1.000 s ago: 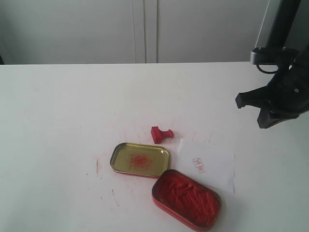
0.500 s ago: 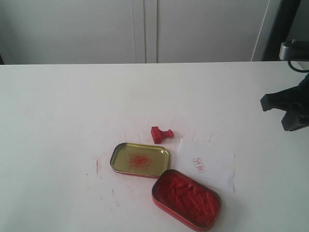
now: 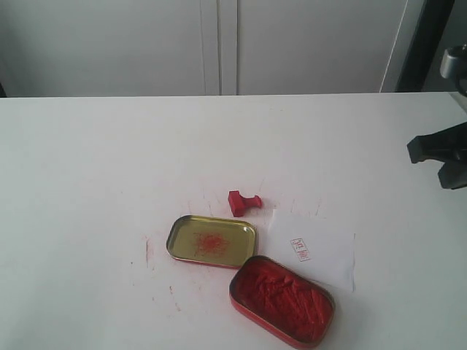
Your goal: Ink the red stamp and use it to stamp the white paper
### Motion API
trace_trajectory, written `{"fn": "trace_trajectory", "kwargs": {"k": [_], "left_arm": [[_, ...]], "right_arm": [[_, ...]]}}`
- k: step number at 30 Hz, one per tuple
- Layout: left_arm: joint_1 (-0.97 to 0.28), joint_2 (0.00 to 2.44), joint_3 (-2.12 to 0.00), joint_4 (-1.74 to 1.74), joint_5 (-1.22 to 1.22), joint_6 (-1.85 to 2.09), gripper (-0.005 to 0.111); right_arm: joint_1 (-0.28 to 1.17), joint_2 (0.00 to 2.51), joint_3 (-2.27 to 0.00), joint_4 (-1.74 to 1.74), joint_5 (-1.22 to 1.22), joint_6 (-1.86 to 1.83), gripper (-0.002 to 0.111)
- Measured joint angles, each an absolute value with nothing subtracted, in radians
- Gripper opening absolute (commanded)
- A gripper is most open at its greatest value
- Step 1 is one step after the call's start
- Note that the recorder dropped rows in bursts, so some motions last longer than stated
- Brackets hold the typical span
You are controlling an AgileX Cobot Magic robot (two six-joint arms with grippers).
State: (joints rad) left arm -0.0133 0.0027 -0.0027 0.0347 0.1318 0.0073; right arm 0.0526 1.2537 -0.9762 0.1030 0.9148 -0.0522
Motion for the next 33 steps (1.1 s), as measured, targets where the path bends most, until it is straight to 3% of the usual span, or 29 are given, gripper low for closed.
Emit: {"fn": "trace_trajectory", "kwargs": {"k": [17,33], "left_arm": [[-0.013,0.003,-0.003,0.035,0.132,0.007,0.0],[-0.013,0.003,-0.003,0.035,0.132,0.007,0.0]], "right_arm": [[0.053,1.01,-0.973,0.095,0.819,-0.08,0.0],[0.053,0.758,-0.735,0.083,0.463,-0.116,0.0]]}}
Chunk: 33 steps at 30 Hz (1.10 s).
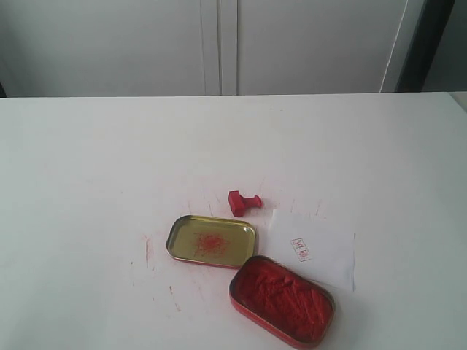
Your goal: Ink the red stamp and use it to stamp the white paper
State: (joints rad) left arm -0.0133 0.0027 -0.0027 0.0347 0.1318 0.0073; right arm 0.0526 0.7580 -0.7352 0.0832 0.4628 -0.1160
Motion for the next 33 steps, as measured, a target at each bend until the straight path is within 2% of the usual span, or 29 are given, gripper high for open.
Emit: {"fn": "trace_trajectory", "kwargs": {"k": [33], "left_arm": [[-0.013,0.003,-0.003,0.035,0.132,0.007,0.0]], "right_arm": [[0.053,0.708,-0.716,0.083,0.458,-0.118,0.0]]}}
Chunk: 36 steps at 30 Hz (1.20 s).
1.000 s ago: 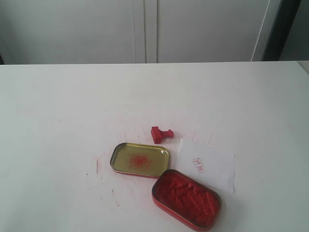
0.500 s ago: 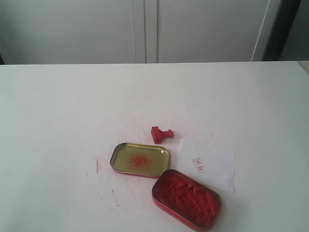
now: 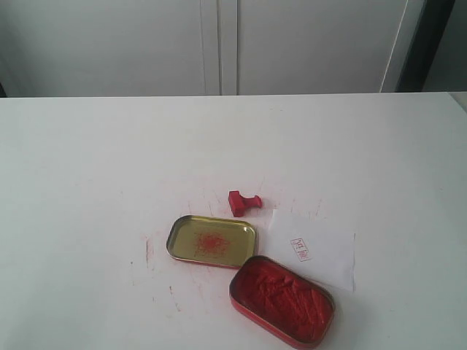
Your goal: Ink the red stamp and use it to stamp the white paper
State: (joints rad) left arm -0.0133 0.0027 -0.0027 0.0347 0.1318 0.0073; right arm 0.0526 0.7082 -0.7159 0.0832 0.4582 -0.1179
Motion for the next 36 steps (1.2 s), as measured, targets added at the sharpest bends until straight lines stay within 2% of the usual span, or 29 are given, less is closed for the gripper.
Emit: {"fn": "trace_trajectory", "kwargs": {"k": [36], "left_arm": [[-0.013,0.003,-0.003,0.035,0.132,0.007,0.0]], "right_arm": [[0.053,0.076,-0.445,0.083,0.454,-0.12,0.0]]}}
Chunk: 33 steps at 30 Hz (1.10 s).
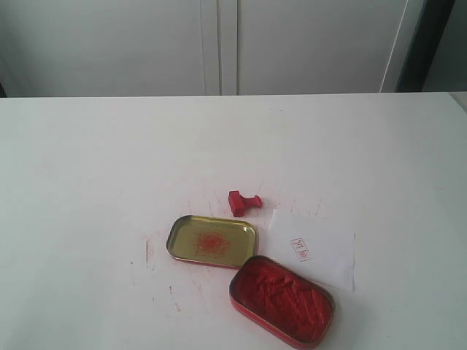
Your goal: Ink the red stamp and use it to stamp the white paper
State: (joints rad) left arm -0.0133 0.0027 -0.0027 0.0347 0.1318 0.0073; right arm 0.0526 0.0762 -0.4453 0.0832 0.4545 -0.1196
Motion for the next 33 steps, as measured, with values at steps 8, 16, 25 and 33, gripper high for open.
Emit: {"fn": "trace_trajectory", "kwargs": {"k": [8,16,25,33], "left_arm": [[-0.013,0.003,-0.003,0.035,0.132,0.007,0.0],[-0.013,0.003,-0.003,0.035,0.132,0.007,0.0],[-0.013,0.003,-0.003,0.035,0.132,0.007,0.0],[-0.013,0.003,-0.003,0.035,0.132,0.007,0.0]], "right_arm": [[0.053,0.013,-0.377,0.083,0.454,-0.12,0.0],[0.053,0.009,-0.362,0.083,0.484,-0.12,0.0],[0.053,0.006,-0.362,0.083,0.486,-0.12,0.0],[0.053,0.006,-0.362,0.0,0.484,-0.116,0.0]]}}
